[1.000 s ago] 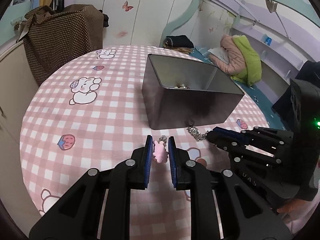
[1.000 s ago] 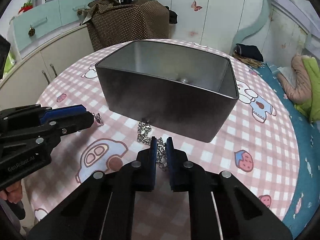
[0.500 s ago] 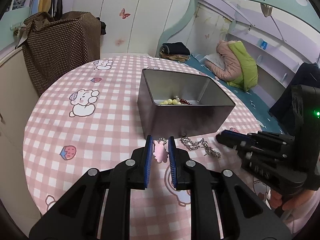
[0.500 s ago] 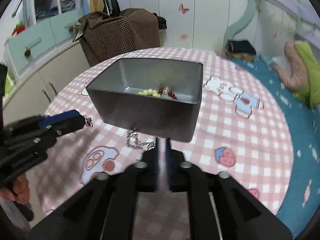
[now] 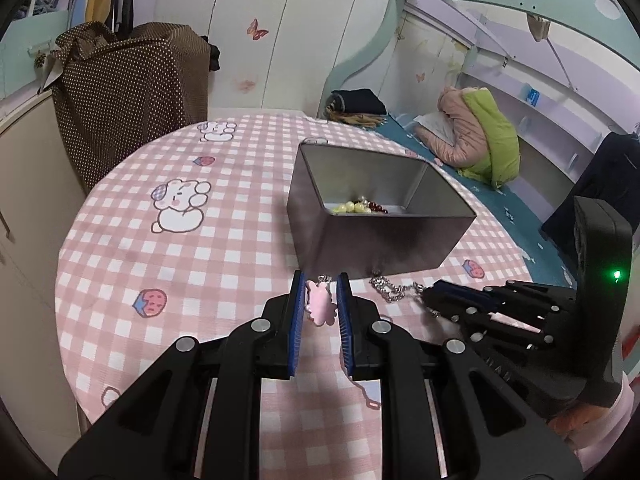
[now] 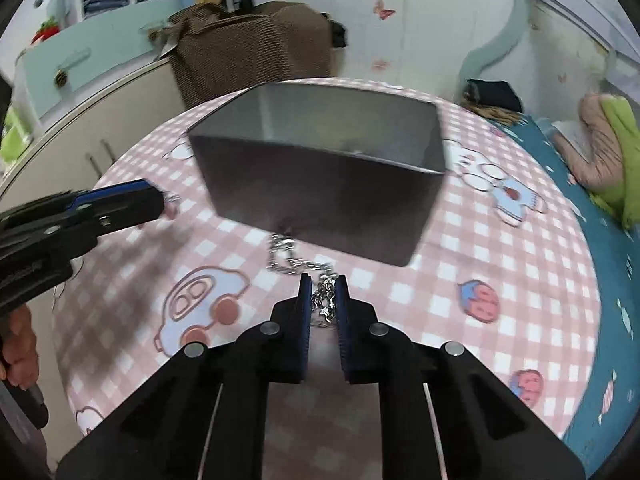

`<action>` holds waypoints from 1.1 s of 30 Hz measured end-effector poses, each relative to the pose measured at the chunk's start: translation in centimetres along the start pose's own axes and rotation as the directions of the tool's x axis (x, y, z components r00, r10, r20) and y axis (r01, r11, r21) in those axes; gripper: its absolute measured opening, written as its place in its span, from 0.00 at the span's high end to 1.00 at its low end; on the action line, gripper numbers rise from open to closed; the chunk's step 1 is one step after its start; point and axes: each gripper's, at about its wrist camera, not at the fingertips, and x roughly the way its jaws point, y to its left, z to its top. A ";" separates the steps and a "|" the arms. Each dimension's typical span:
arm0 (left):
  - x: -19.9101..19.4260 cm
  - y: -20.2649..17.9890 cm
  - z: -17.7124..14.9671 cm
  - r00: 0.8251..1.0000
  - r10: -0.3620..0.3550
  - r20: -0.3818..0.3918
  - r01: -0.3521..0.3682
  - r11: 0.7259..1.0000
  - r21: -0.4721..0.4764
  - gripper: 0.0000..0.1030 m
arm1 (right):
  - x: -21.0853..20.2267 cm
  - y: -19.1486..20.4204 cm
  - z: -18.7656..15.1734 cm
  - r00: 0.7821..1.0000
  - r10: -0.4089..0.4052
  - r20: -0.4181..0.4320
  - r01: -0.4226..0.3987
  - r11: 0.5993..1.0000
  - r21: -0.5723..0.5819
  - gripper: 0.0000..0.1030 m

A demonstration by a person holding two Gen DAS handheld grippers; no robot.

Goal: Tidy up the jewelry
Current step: 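Lift the pink charm and silver chain and carry both over the tin box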

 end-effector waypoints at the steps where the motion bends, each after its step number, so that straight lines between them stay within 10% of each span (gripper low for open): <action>1: -0.2 0.0 0.2 1.000 0.001 0.006 -0.001 1.000 0.000 0.84 | -0.5 -0.3 0.1 1.000 0.002 0.010 -0.002 1.000 0.011 0.89; 22: -2.2 -3.2 6.1 0.987 -0.040 0.154 0.026 0.996 0.090 0.84 | -8.1 -1.6 7.8 0.950 0.024 0.312 -0.021 1.000 -0.012 0.89; 33: 2.2 -4.1 7.5 0.995 0.006 0.098 -0.015 0.995 0.098 0.79 | -2.3 -3.5 9.5 0.978 0.060 0.198 -0.072 0.996 0.055 0.77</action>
